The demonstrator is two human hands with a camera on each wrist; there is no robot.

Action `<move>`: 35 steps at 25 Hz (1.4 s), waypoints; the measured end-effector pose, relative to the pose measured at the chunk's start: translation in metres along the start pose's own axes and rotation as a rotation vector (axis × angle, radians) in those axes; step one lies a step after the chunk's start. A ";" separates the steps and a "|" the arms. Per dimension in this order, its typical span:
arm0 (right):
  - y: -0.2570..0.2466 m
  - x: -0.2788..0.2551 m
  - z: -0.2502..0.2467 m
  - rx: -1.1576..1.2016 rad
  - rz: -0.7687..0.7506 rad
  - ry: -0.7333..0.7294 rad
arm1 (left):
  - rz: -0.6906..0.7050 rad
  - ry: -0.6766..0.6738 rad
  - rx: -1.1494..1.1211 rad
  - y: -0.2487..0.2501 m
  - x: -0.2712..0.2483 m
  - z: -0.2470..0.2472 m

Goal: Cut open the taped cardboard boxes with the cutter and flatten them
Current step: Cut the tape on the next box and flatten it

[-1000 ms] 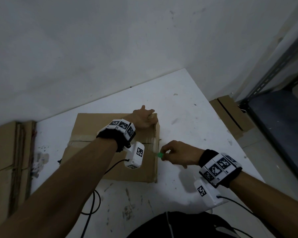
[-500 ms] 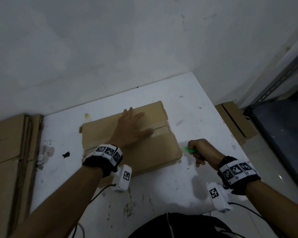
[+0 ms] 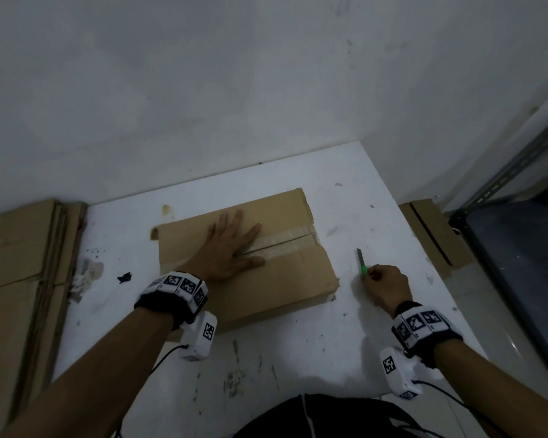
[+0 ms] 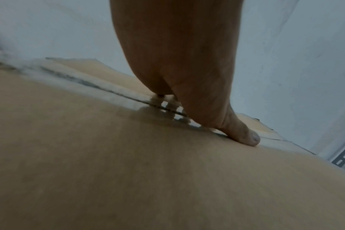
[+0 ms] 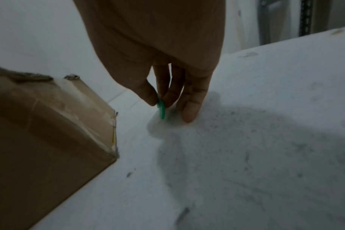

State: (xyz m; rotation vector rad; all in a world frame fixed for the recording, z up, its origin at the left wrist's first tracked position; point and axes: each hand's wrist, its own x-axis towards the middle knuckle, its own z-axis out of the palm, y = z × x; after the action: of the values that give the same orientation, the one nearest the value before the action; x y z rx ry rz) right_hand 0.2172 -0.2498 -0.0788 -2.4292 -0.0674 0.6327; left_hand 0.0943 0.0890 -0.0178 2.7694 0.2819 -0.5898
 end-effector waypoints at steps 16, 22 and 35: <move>-0.166 0.016 0.025 -0.403 -0.998 -0.159 | 0.128 0.534 0.122 0.044 -0.049 0.051; -0.204 0.039 0.035 -0.946 -1.085 -0.310 | 0.033 0.480 -0.030 0.043 -0.066 0.076; -0.248 0.044 -0.035 -0.583 -1.042 -0.241 | 0.161 0.370 0.018 -0.011 -0.075 0.045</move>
State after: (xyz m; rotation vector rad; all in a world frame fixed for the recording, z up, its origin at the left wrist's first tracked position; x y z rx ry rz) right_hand 0.2969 -0.0609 0.0713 -2.3411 -1.6735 0.4159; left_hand 0.0078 0.0753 -0.0278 2.8691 0.1283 -0.0385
